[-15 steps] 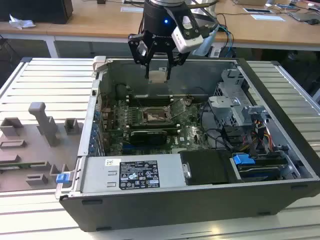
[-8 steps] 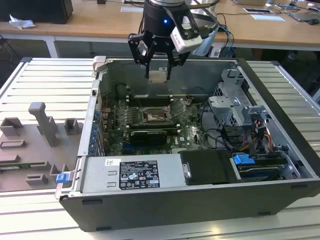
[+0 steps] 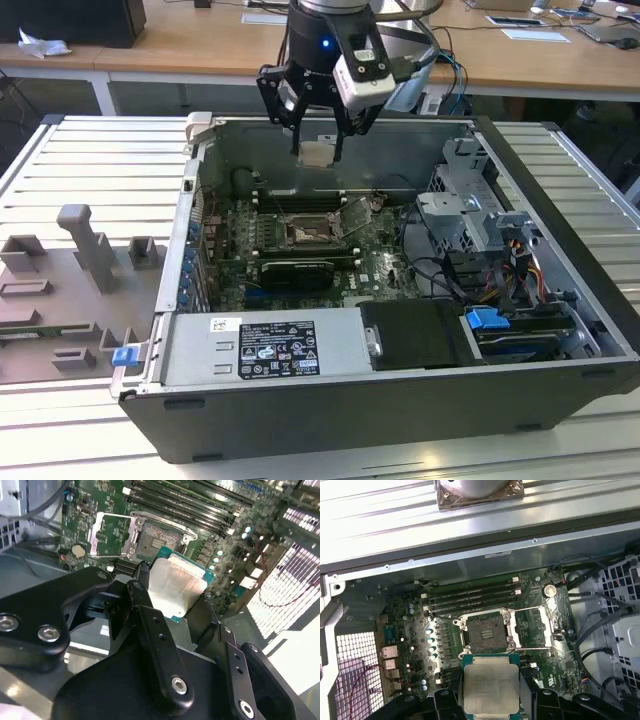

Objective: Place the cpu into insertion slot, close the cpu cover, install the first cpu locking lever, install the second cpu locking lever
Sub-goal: 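Place the cpu into insertion slot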

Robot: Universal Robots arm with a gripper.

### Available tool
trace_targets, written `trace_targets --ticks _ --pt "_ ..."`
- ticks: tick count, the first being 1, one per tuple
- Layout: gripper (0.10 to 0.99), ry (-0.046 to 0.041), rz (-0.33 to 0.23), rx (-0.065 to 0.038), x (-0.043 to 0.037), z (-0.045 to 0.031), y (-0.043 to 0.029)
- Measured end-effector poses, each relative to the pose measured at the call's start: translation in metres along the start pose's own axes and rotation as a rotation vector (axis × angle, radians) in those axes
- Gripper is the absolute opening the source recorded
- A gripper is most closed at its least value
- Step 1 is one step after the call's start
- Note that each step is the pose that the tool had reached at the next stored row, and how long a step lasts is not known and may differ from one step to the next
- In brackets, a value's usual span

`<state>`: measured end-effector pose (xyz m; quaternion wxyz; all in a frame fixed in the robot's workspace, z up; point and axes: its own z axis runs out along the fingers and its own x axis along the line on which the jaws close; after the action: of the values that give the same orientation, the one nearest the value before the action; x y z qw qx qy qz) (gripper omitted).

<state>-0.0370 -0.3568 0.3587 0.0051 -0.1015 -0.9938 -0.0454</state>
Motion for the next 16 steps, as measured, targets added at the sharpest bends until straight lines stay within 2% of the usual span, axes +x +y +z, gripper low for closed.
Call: trace_targets --ticks 16 --pt "0.541 -0.023 0.257 -0.005 0.0 0.0022 -0.0002"
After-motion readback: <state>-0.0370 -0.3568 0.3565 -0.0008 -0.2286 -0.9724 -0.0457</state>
